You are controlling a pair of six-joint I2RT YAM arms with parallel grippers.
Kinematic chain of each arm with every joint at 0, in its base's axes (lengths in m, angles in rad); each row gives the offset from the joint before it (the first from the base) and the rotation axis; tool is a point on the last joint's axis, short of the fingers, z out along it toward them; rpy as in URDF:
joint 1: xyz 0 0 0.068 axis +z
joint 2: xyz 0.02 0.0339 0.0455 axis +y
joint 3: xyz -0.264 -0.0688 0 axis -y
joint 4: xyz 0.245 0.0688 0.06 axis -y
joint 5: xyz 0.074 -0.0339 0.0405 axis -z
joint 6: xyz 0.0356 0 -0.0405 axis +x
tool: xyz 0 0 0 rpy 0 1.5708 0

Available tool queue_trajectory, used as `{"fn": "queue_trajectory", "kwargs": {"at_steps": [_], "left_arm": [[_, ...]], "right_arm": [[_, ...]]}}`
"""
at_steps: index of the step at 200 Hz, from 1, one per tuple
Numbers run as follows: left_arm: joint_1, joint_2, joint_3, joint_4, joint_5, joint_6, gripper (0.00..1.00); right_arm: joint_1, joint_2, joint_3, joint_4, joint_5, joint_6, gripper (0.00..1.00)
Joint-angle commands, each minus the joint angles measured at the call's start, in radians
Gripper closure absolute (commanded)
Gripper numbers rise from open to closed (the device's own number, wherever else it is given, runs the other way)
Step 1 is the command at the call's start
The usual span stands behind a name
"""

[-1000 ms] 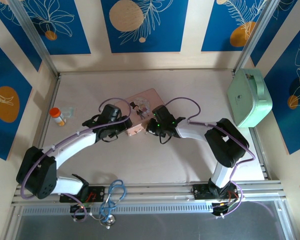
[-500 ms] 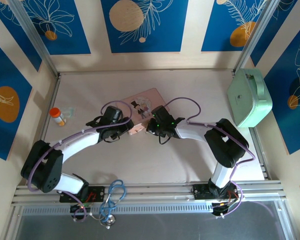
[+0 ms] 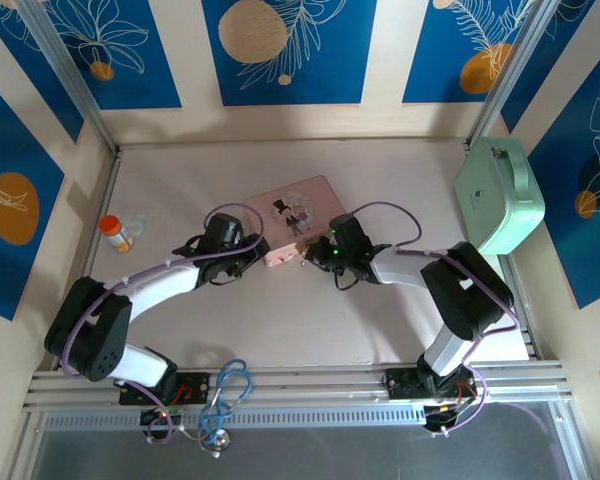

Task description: Unlock the padlock with the key

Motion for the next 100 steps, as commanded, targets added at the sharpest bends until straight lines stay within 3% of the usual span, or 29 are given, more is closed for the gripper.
{"fn": "queue_trajectory", "kwargs": {"at_steps": [1,26,42,53,74,100], "left_arm": [[0.052,0.040,-0.086,-0.160,-0.058,-0.013,0.42],[0.053,0.052,-0.094,-0.143,-0.040,-0.009,0.43],[0.055,0.057,-0.097,-0.135,-0.035,-0.008,0.43],[0.058,0.060,-0.095,-0.134,-0.032,-0.004,0.44],[0.065,0.061,-0.094,-0.133,-0.022,0.003,0.45],[0.071,0.062,-0.086,-0.131,-0.014,0.014,0.46]], "right_arm": [[-0.077,-0.045,-0.011,0.108,0.014,-0.024,0.91],[-0.070,-0.034,0.085,-0.129,0.130,-0.052,0.87],[-0.049,-0.037,0.125,-0.262,0.237,-0.059,0.70],[-0.045,-0.033,0.148,-0.344,0.285,-0.058,0.67],[-0.045,-0.034,0.170,-0.431,0.336,-0.057,0.63],[-0.044,-0.064,0.151,-0.380,0.298,-0.097,0.58]]}}
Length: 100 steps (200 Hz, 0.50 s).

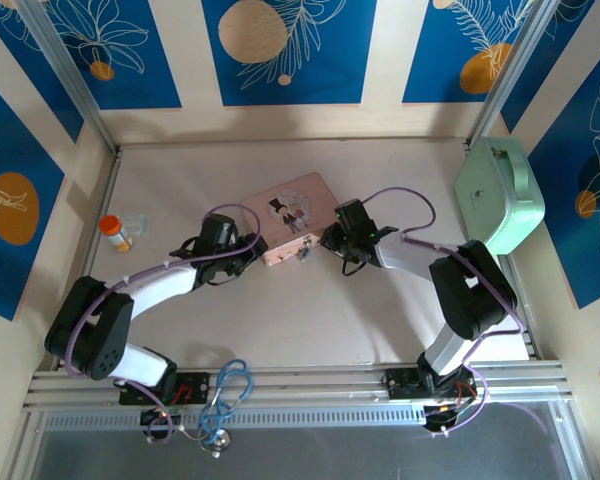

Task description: Unlock the padlock with the key

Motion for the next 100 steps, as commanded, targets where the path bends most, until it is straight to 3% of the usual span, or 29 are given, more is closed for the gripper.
{"fn": "queue_trajectory", "kwargs": {"at_steps": [1,38,62,100], "left_arm": [[0.034,0.057,-0.052,-0.210,-0.083,0.022,0.46],[0.053,0.069,-0.029,-0.212,-0.058,0.051,0.47],[0.058,0.088,0.007,-0.222,-0.036,0.079,0.49],[0.061,0.094,0.026,-0.229,-0.028,0.092,0.50]], "right_arm": [[0.004,-0.058,-0.004,-0.046,0.034,-0.047,0.58],[0.016,-0.085,-0.076,0.158,-0.134,-0.199,0.67],[0.023,-0.040,-0.026,0.093,-0.200,-0.333,0.78],[0.073,0.014,0.003,0.040,-0.130,-0.461,0.77]]}}
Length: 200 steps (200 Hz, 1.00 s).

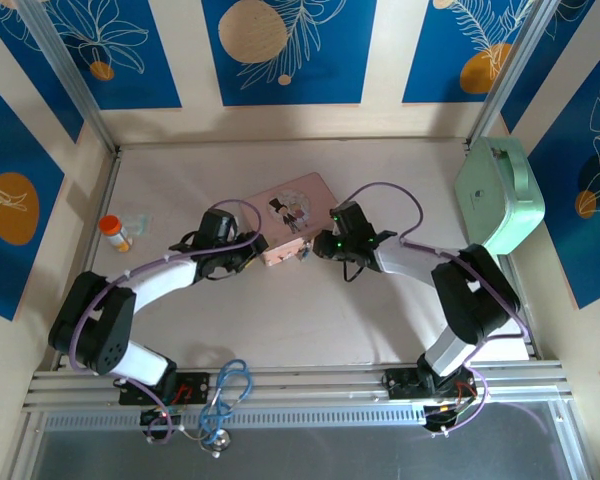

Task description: Unlock the padlock with the key

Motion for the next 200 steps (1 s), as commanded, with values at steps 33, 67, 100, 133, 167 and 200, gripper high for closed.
{"fn": "queue_trajectory", "kwargs": {"at_steps": [33,67,100,133,167,200], "left_arm": [[0.033,0.079,-0.007,-0.190,-0.078,0.042,0.51],[0.042,0.113,0.038,-0.214,-0.068,0.096,0.51],[0.072,0.163,0.091,-0.246,-0.041,0.157,0.53],[0.078,0.167,0.122,-0.276,-0.026,0.199,0.53],[0.077,0.164,0.130,-0.290,-0.021,0.221,0.54],[0.081,0.165,0.135,-0.295,-0.010,0.238,0.54]], "right_arm": [[0.027,0.055,0.012,0.034,0.006,-0.121,0.83],[0.045,0.104,0.042,0.032,0.018,-0.113,0.85],[0.072,0.137,0.077,0.013,0.041,-0.098,0.85],[0.097,0.140,0.114,0.000,0.080,-0.089,0.79],[0.098,0.195,0.208,-0.093,0.167,-0.053,0.70],[0.117,0.167,0.196,-0.085,0.159,-0.060,0.71]]}}
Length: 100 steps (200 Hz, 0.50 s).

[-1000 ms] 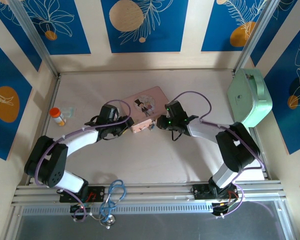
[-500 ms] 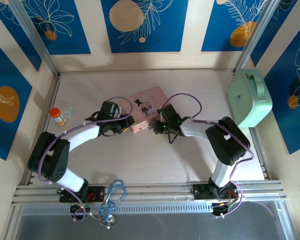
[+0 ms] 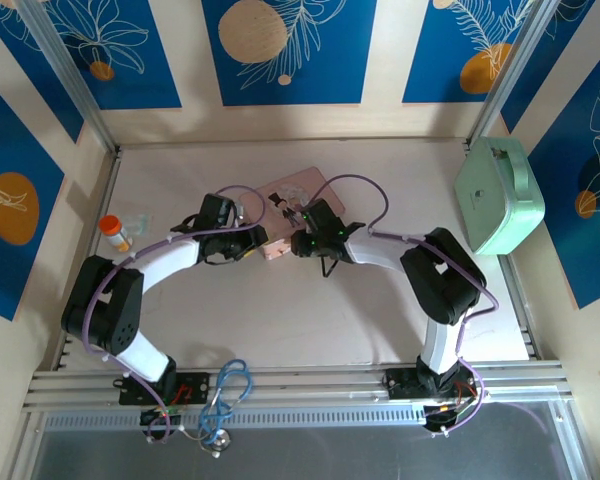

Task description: Unlock the padlock with the key

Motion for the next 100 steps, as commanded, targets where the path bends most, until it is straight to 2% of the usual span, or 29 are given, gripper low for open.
{"fn": "queue_trajectory", "kwargs": {"at_steps": [1,30,50,79,100], "left_arm": [[0.026,0.055,-0.024,-0.162,-0.096,0.047,0.54],[0.027,0.066,0.007,-0.174,-0.079,0.075,0.53],[0.021,0.029,0.029,-0.159,-0.055,0.091,0.44],[-0.031,-0.025,0.121,-0.261,-0.101,0.161,0.34],[-0.071,-0.064,0.133,-0.286,-0.137,0.176,0.28]], "right_arm": [[0.017,-0.023,-0.009,-0.028,0.035,0.006,0.71],[0.009,-0.126,-0.083,-0.013,0.054,0.028,0.71],[-0.011,-0.194,-0.133,-0.005,0.070,0.040,0.69],[-0.104,-0.284,-0.130,-0.040,0.049,0.006,0.56],[-0.190,-0.311,-0.046,-0.120,0.019,-0.023,0.45]]}}
